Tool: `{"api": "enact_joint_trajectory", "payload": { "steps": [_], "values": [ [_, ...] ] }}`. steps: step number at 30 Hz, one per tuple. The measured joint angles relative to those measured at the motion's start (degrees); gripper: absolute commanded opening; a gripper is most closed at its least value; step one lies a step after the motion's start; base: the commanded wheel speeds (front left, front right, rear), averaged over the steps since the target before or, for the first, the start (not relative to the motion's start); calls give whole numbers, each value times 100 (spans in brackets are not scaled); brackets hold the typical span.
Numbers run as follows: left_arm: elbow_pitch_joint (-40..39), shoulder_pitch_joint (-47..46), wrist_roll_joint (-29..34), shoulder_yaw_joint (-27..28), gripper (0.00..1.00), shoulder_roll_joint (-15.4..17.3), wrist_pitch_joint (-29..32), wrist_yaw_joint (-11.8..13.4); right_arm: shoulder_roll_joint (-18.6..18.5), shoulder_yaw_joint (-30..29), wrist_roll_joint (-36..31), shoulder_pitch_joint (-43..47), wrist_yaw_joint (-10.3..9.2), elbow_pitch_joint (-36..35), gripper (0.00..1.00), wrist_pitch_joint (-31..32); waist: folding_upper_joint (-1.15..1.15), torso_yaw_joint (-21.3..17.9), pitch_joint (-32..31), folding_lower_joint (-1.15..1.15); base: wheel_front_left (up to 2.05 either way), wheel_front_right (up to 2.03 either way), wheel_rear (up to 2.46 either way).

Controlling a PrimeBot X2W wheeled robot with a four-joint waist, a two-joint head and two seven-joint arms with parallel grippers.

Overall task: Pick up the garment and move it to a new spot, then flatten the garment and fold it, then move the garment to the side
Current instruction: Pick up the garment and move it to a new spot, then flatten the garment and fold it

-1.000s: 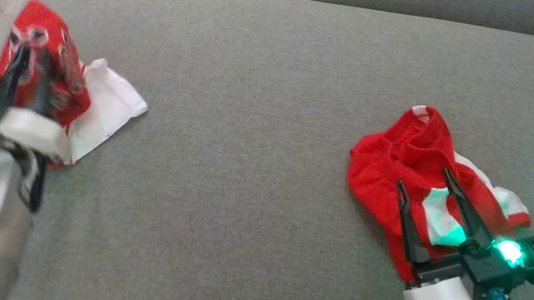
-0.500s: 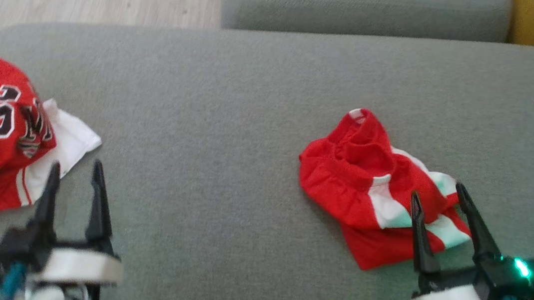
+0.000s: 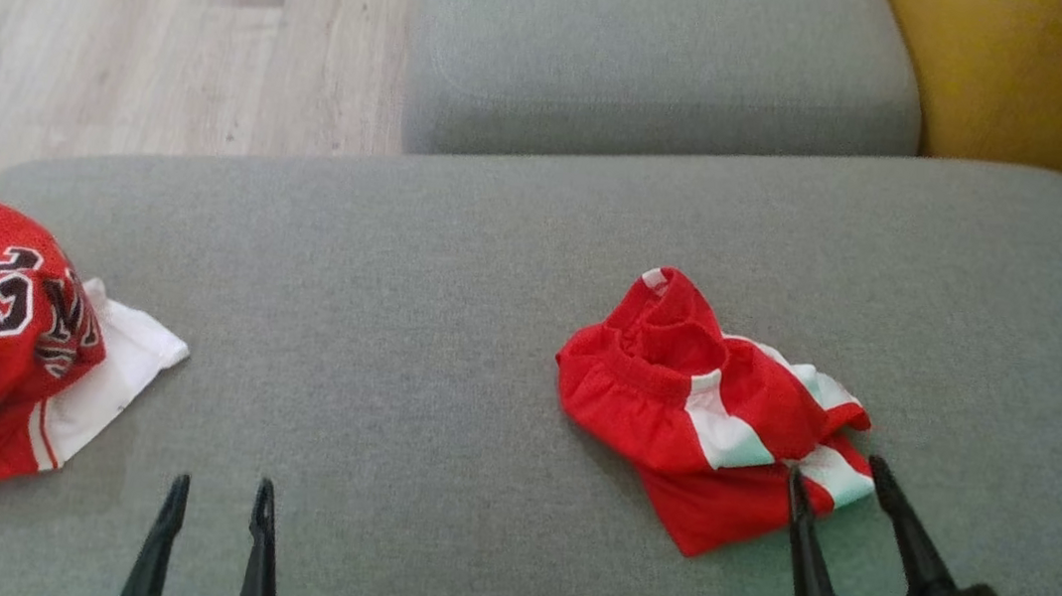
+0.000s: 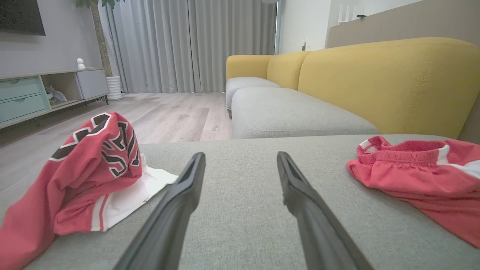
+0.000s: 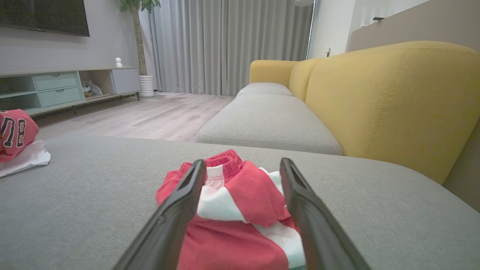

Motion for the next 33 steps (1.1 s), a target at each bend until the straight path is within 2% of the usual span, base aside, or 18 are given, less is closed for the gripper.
{"api": "enact_joint_trajectory", "payload": {
  "steps": [11, 28, 33],
  "values": [
    [-88, 124, 4, -447, 100, 4, 0, 319, 1, 81, -45, 176, 0, 2, 100, 0, 0, 144, -150, 1, 0, 0, 0],
    [-177, 124, 59, -502, 100, 4, 0, 387, 2, 116, -93, 194, -1, 67, 100, 0, 0, 265, -87, 2, 0, 0, 0],
    [-94, 109, 157, -576, 100, 5, 0, 315, 3, 149, -93, 194, 0, 76, 100, 0, 0, 178, -60, 2, 0, 0, 0]
  ]
}}
